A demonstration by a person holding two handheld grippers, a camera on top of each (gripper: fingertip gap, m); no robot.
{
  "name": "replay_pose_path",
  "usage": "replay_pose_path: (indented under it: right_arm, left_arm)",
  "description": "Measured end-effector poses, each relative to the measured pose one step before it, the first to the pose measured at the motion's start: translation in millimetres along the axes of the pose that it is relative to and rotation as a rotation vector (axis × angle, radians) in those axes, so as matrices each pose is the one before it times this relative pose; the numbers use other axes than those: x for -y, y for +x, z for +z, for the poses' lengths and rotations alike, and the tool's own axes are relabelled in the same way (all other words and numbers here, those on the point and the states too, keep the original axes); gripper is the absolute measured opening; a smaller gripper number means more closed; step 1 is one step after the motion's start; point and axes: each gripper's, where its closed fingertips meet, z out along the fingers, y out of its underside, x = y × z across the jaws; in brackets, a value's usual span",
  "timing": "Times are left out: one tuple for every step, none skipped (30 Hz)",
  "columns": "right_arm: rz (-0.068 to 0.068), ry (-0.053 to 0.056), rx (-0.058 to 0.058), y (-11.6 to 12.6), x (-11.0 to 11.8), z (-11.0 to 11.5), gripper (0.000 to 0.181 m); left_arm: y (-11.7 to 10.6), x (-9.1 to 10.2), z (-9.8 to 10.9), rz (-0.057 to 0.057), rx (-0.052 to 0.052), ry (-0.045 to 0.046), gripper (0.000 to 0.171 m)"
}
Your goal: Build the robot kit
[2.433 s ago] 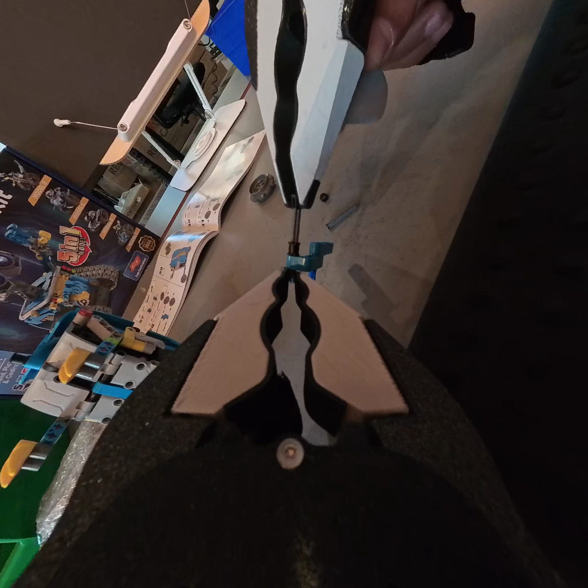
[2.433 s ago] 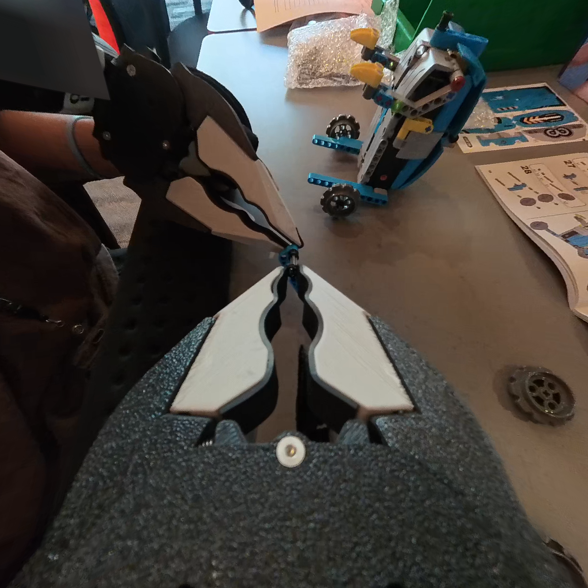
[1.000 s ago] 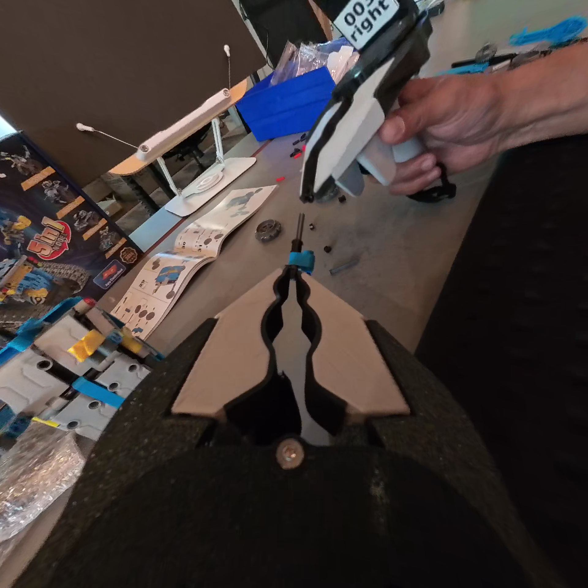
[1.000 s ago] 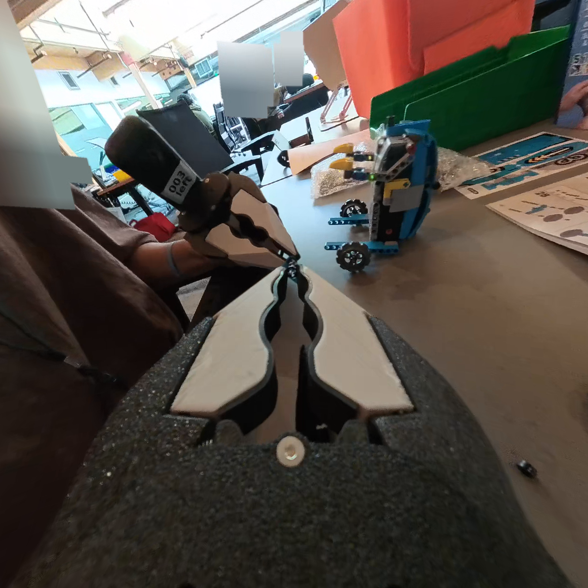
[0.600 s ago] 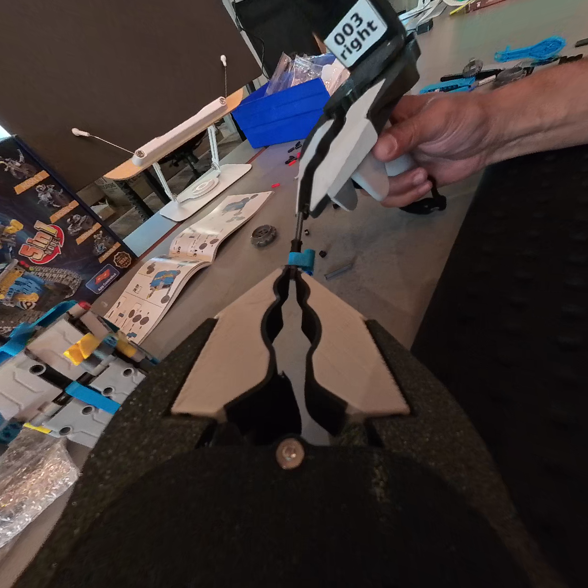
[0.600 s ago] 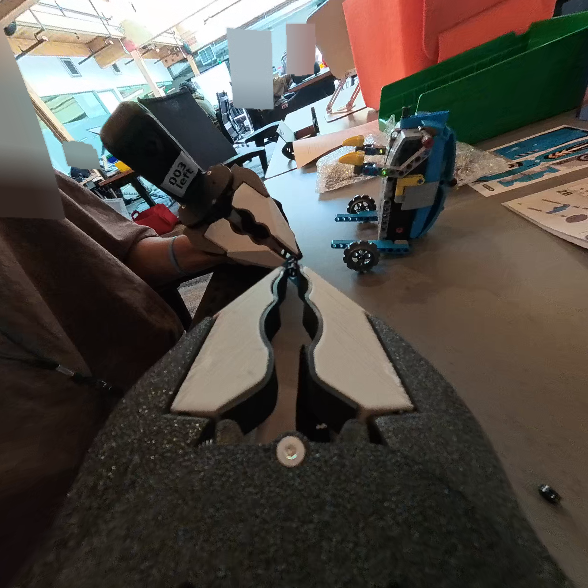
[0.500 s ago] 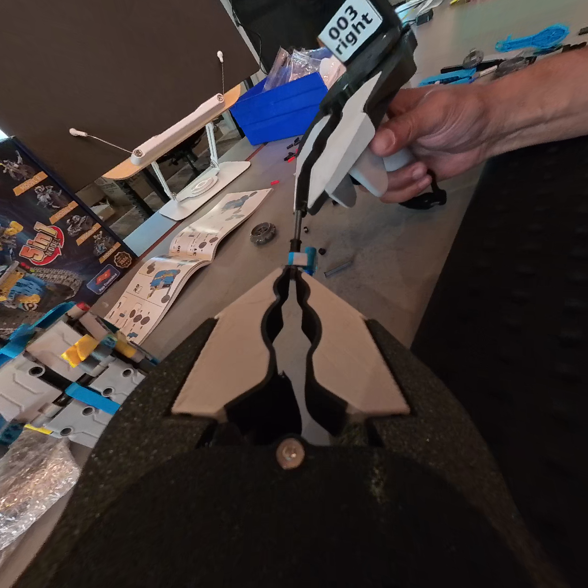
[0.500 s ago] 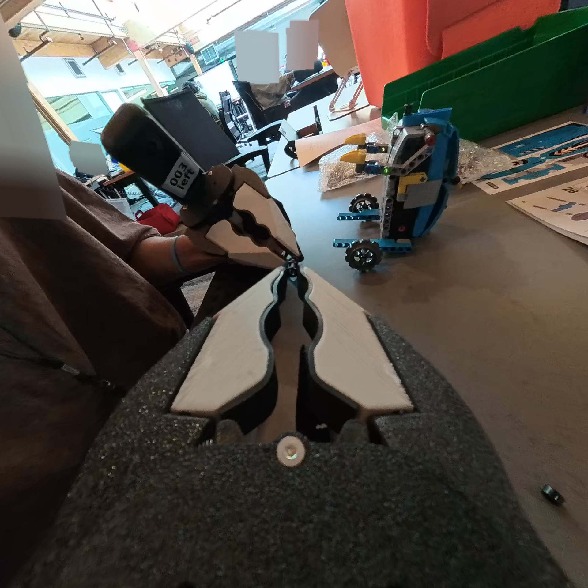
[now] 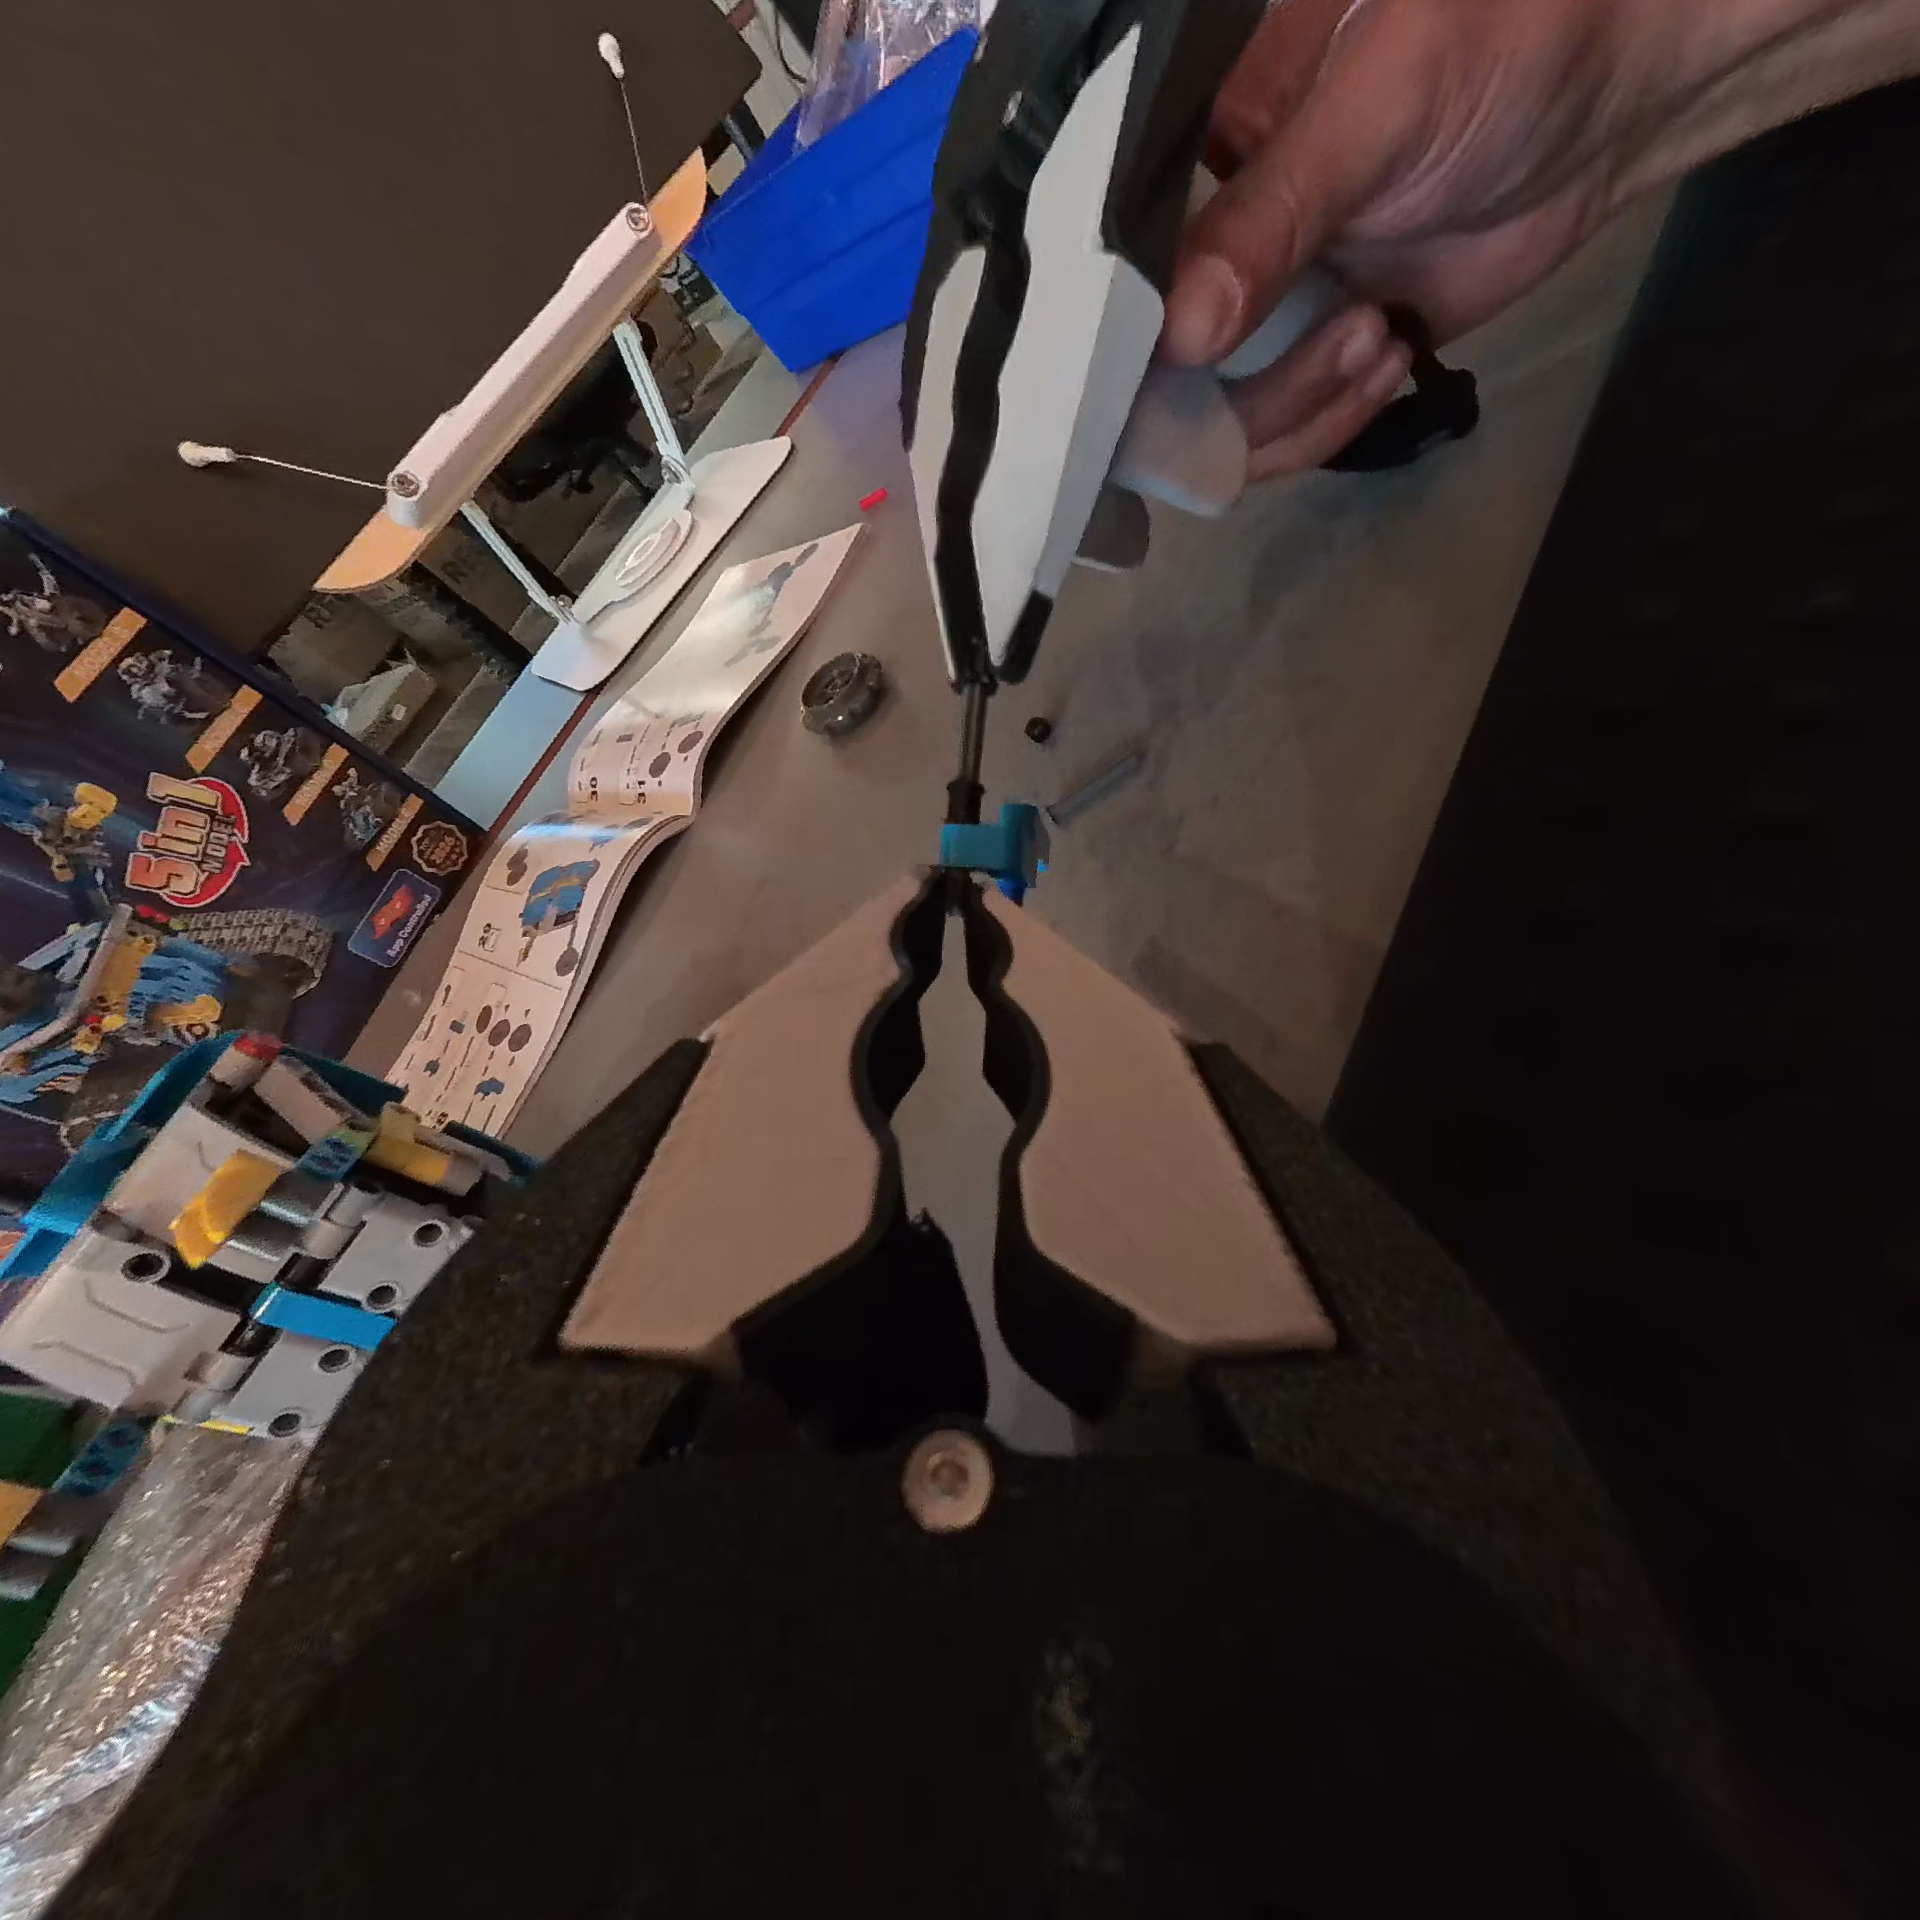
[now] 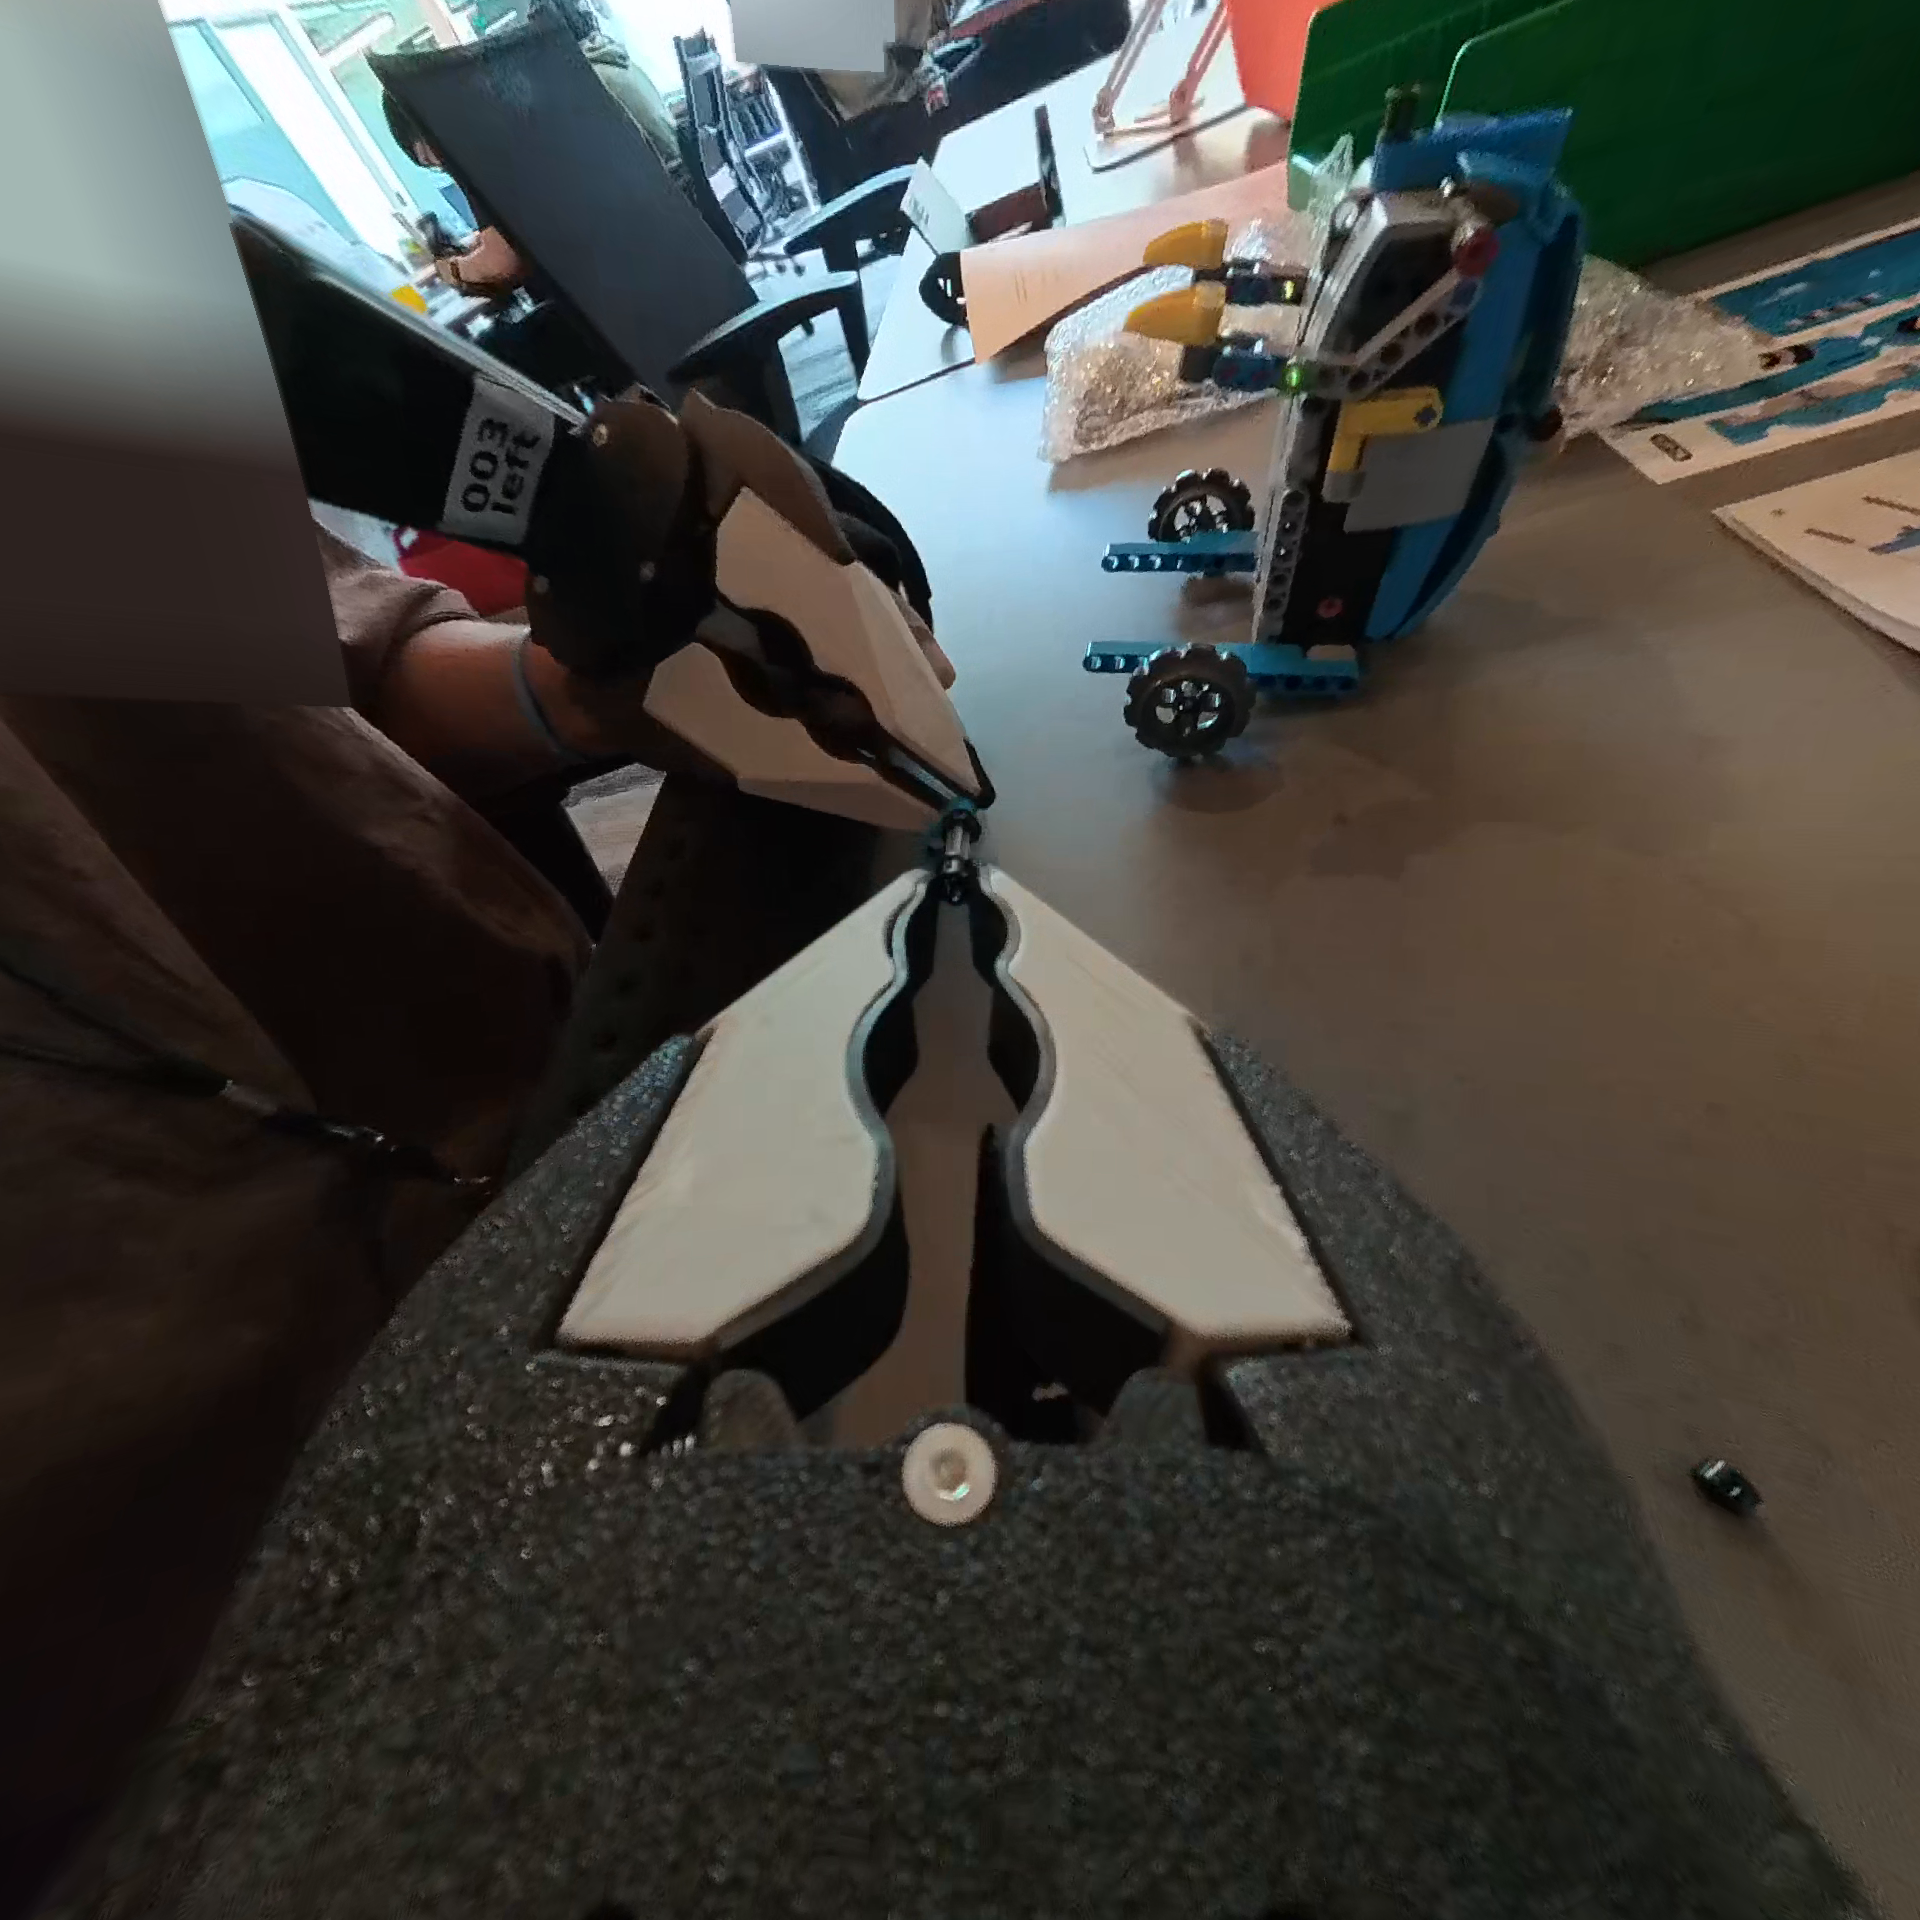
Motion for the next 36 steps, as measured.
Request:
replay_pose_path:
  right_arm:
    - [0.0005,-0.0025,0.0018,0.14,-0.76,-0.19,0.006]
    - [0.0016,-0.0020,0.0038,-0.55,-0.47,0.21,0.006]
    - [0.0031,-0.0064,0.0068,-0.87,-1.25,0.48,0.006]
    - [0.0001,-0.0092,-0.0058,1.07,-1.76,0.26,0.006]
    - [0.0003,-0.0051,-0.0045,0.66,-1.20,0.11,0.006]
    - [0.0044,-0.0046,0.0069,-0.94,-1.16,0.38,0.006]
    - [0.0018,-0.0025,-0.0037,0.66,-0.56,0.20,0.006]
    - [-0.0010,-0.0057,-0.0068,0.95,-0.87,0.08,0.006]
    - [-0.0030,-0.0158,-0.0076,1.13,-2.25,0.10,0.006]
    - [-0.0056,-0.0139,-0.0131,1.71,-2.13,0.43,0.006]
    - [-0.0001,-0.0107,-0.0048,0.56,-2.02,0.83,0.006]
    - [0.0031,-0.0075,-0.0007,0.17,-1.59,0.62,0.006]
    - [0.0043,-0.0018,-0.0061,1.14,-0.59,0.19,0.006]
    - [0.0011,-0.0029,-0.0023,0.42,-0.76,0.41,0.006]
    - [0.0053,0.0042,0.0104,-1.35,0.27,0.21,0.006]
    - [0.0017,0.0042,0.0050,-0.67,0.47,-0.11,0.006]
    - [-0.0029,0.0023,-0.0012,-0.09,0.47,-0.15,0.006]
    - [0.0007,0.0078,0.0050,-0.97,0.97,0.20,0.006]
    - [0.0023,0.0067,0.0049,-0.70,0.65,0.20,0.006]
    - [-0.0033,0.0026,-0.0017,-0.19,0.26,-0.01,0.006]
    - [-0.0029,0.0130,0.0057,-1.49,2.12,-0.07,0.006]
    - [-0.0049,0.0228,0.0132,-3.28,3.99,0.32,0.006]
    - [-0.0152,0.0129,-0.0039,-1.50,2.99,0.79,0.005]
    - [-0.0262,-0.0003,-0.0216,0.84,1.40,0.60,0.006]
    - [-0.0224,0.0037,-0.0160,0.30,2.10,-0.10,0.006]
    - [-0.0188,0.0033,-0.0130,0.17,1.89,-0.24,0.006]
    - [-0.0267,-0.0033,-0.0188,0.46,0.48,0.31,0.006]
    - [-0.0333,-0.0147,-0.0231,0.67,-1.36,0.39,0.006]
    - [-0.0316,-0.0135,-0.0199,0.13,-1.26,0.01,0.006]
    - [-0.0349,-0.0123,-0.0186,-0.26,-0.84,-0.21,0.006]
    - [-0.0389,-0.0231,-0.0208,0.22,-2.28,0.15,0.006]
    - [-0.0339,-0.0271,-0.0165,0.20,-2.87,0.29,0.006]
    - [-0.0264,-0.0235,-0.0110,-0.16,-2.45,0.11,0.006]
    - [-0.0224,-0.0187,-0.0046,-0.48,-1.93,0.14,0.006]
    - [-0.0266,-0.0144,-0.0019,-0.72,-1.45,-0.20,0.006]
    - [-0.0318,-0.0101,-0.0044,-0.65,-0.23,-0.53,0.006]
  left_arm:
    - [0.87,-0.61,0.43,0.0053,-0.0024,-0.00451,0.002]
    - [0.87,-0.75,0.57,0.0072,-0.0006,-0.00643,0.002]
    - [1.15,-1.33,0.75,0.0097,-0.0012,-0.00913,0.002]
    - [1.01,-1.25,0.89,0.0103,0.0002,-0.00994,0.002]
    - [0.72,-0.82,0.69,0.0065,-0.0002,-0.00733,0.002]
    - [0.37,-0.72,0.46,0.0013,-0.0018,-0.00406,0.002]
    - [0.07,-0.47,0.36,0.0007,0.0000,-0.00317,0.002]
    - [0.26,-0.63,0.31,0.0060,0.0017,-0.00496,0.002]
    - [0.71,-1.15,0.70,0.0126,0.0027,-0.00922,0.002]
    - [0.93,-1.77,1.16,0.0163,0.0045,-0.01419,0.002]
    - [0.82,-1.84,1.10,0.0171,0.0049,-0.01408,0.002]
    - [0.58,-1.08,0.82,0.0132,0.0046,-0.00946,0.002]
    - [0.28,-0.61,0.60,0.0101,0.0050,-0.00696,0.002]
    - [0.55,-0.56,0.34,0.0066,0.0014,-0.00520,0.002]
    - [0.15,-0.10,0.13,-0.0024,-0.0023,-0.00022,0.002]
    - [-0.61,0.49,-0.42,-0.0098,-0.0024,0.00443,0.002]
    - [-0.44,0.39,-0.22,-0.0093,-0.0028,0.00364,0.002]
    - [-0.13,-0.07,-0.15,-0.0074,-0.0034,0.00114,0.002]
    - [-0.15,-0.09,-0.06,-0.0128,-0.0070,0.00208,0.002]
    - [-0.52,0.52,-0.27,-0.0203,-0.0091,0.00588,0.002]
    - [-1.41,1.17,-0.83,-0.0289,-0.0094,0.01219,0.002]
    - [-1.79,1.56,-1.01,-0.0388,-0.0135,0.01561,0.001]
    - [-2.14,0.87,-0.83,-0.0377,-0.0115,0.01143,0.001]
    - [-1.55,0.34,-0.36,-0.0254,-0.0078,0.00643,0.001]
    - [-0.25,0.26,0.03,-0.0101,-0.0062,0.00348,0.002]
    - [0.44,0.04,0.29,0.0007,-0.0025,-0.00052,0.002]
    - [0.66,-0.78,0.45,0.0025,-0.0021,-0.00523,0.002]
    - [0.82,-1.15,0.63,0.0018,-0.0050,-0.00688,0.002]
    - [0.89,-0.68,0.63,0.0049,-0.0037,-0.00492,0.002]
    - [1.02,-0.82,0.78,0.0108,0.0000,-0.00675,0.002]
    - [1.14,-1.66,1.15,0.0161,0.0025,-0.01202,0.002]
    - [1.39,-1.66,1.41,0.0179,0.0023,-0.01365,0.002]
    - [1.47,-1.35,1.24,0.0155,-0.0006,-0.01122,0.002]
    - [1.21,-0.83,0.76,0.0100,-0.0021,-0.00604,0.002]
    - [0.86,0.02,0.19,0.0046,-0.0035,-0.00019,0.002]
    - [1.26,0.07,0.17,0.0011,-0.0083,0.00115,0.002]
